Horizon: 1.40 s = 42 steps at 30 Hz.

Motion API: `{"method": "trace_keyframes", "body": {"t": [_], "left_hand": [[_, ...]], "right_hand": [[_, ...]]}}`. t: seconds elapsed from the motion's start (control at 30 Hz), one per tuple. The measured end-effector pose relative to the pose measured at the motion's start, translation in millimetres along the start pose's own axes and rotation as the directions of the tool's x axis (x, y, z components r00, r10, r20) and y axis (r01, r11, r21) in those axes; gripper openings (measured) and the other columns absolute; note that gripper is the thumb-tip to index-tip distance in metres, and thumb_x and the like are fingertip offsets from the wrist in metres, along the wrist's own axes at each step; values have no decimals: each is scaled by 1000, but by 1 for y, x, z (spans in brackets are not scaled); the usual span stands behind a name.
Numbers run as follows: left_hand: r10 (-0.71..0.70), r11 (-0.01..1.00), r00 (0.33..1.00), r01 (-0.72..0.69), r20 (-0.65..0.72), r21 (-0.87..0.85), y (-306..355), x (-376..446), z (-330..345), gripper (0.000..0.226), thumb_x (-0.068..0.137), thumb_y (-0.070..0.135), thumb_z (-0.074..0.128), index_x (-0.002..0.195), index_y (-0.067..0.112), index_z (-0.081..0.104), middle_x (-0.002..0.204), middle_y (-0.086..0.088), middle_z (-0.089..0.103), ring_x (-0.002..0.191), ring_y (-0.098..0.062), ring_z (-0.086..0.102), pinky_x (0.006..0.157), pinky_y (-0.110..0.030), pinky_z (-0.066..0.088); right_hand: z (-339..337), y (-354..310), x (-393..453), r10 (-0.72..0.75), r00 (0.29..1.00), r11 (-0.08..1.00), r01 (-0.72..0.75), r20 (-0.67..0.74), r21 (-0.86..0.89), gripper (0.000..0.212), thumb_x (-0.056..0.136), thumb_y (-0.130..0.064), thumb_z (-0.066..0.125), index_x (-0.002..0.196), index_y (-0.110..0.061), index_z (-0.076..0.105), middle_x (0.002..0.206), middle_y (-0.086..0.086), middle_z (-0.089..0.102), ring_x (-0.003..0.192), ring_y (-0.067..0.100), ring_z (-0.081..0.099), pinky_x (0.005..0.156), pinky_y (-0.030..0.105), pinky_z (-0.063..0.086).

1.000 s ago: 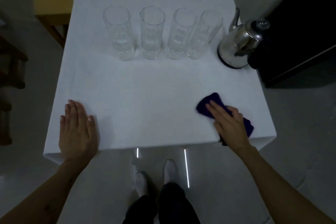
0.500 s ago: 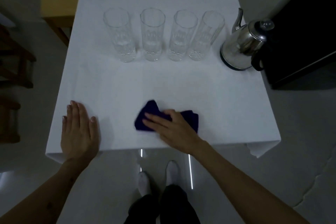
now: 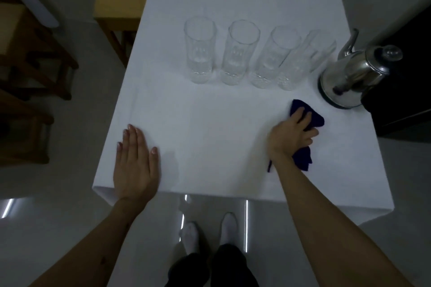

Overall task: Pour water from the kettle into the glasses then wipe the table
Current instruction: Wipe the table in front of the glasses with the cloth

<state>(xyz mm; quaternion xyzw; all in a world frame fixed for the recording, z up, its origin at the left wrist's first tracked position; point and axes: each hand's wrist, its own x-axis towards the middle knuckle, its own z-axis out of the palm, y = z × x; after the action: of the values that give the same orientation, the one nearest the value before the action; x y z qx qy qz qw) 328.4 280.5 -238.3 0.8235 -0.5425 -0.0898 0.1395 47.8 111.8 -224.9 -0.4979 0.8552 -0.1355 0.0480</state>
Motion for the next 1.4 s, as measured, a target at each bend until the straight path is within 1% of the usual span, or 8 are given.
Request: {"method": "trace_keyframes", "body": {"t": [0.2, 0.43, 0.63, 0.77, 0.9, 1.07, 1.23, 1.4], "left_hand": [[2, 1000, 1000, -3, -11, -26, -4, -1, 2, 63, 101, 41, 10, 153, 5, 11, 162, -8, 7, 151, -18, 2, 122, -34, 1], [-66, 973, 991, 37, -120, -228, -5, 0, 0, 56, 103, 35, 16, 150, 6, 28, 159, -8, 24, 148, -12, 15, 122, -28, 5], [-14, 989, 998, 6, -53, -147, -5, 1, -2, 60, 102, 38, 13, 151, 5, 21, 161, -9, 18, 150, -17, 11, 121, -25, -4], [5, 1000, 999, -4, 32, -15, 1, 1, -1, 69, 100, 45, 9, 151, 0, 11, 161, -16, 9, 150, -25, 4, 122, -40, 1], [37, 999, 997, -37, 63, 7, 19, 2, -5, 73, 99, 48, 9, 149, -6, 17, 158, -23, 16, 149, -33, 10, 121, -51, 6], [261, 949, 957, -231, 125, -213, 107, 6, 2, 70, 99, 44, 14, 149, -4, 18, 159, -18, 15, 149, -28, 6, 121, -38, -1], [479, 814, 857, -354, 188, -460, 239, 17, 28, 56, 103, 37, 22, 152, 11, 18, 160, 2, 9, 147, -8, -6, 115, -14, -12], [585, 763, 758, -392, 290, -515, 356, 31, 61, 50, 104, 28, 32, 149, 7, 29, 159, -7, 23, 149, -19, 12, 120, -27, 5]], "right_hand": [[23, -100, -72, -444, 890, 895, 435, 106, 96, 61, 96, -6, 50, 155, -10, 34, 162, 13, 30, 128, 47, 37, 97, 55, 37], [24, -87, -140, -976, 189, 212, 932, 105, 294, 50, 92, -12, 39, 137, -10, 61, 143, 8, 59, 101, 44, 54, 71, 49, 50], [5, 18, -131, -999, -43, -52, 939, -33, 340, 38, 104, -16, 44, 139, -23, 57, 144, -1, 59, 110, 32, 48, 80, 49, 53], [-9, 72, -99, -994, 111, 109, 948, 10, 301, 50, 96, -11, 55, 143, -25, 48, 149, 0, 52, 113, 33, 53, 86, 48, 51], [-18, 108, -69, -890, 454, 444, 847, 39, 293, 49, 95, -2, 47, 142, -15, 54, 149, 4, 50, 111, 38, 58, 96, 48, 46], [-55, 129, -33, -565, 824, 757, 537, -39, 372, 47, 95, -4, 45, 141, -8, 54, 144, 9, 55, 112, 27, 42, 104, 33, 38], [-84, 166, 17, -337, 932, 856, 363, -135, 368, 51, 92, 5, 55, 142, -6, 54, 143, 10, 57, 115, 33, 46, 102, 44, 46], [-68, 187, 60, -319, 947, 898, 292, 30, 329, 49, 91, 1, 54, 140, -6, 56, 146, 13, 55, 117, 40, 47, 100, 56, 46]]}}
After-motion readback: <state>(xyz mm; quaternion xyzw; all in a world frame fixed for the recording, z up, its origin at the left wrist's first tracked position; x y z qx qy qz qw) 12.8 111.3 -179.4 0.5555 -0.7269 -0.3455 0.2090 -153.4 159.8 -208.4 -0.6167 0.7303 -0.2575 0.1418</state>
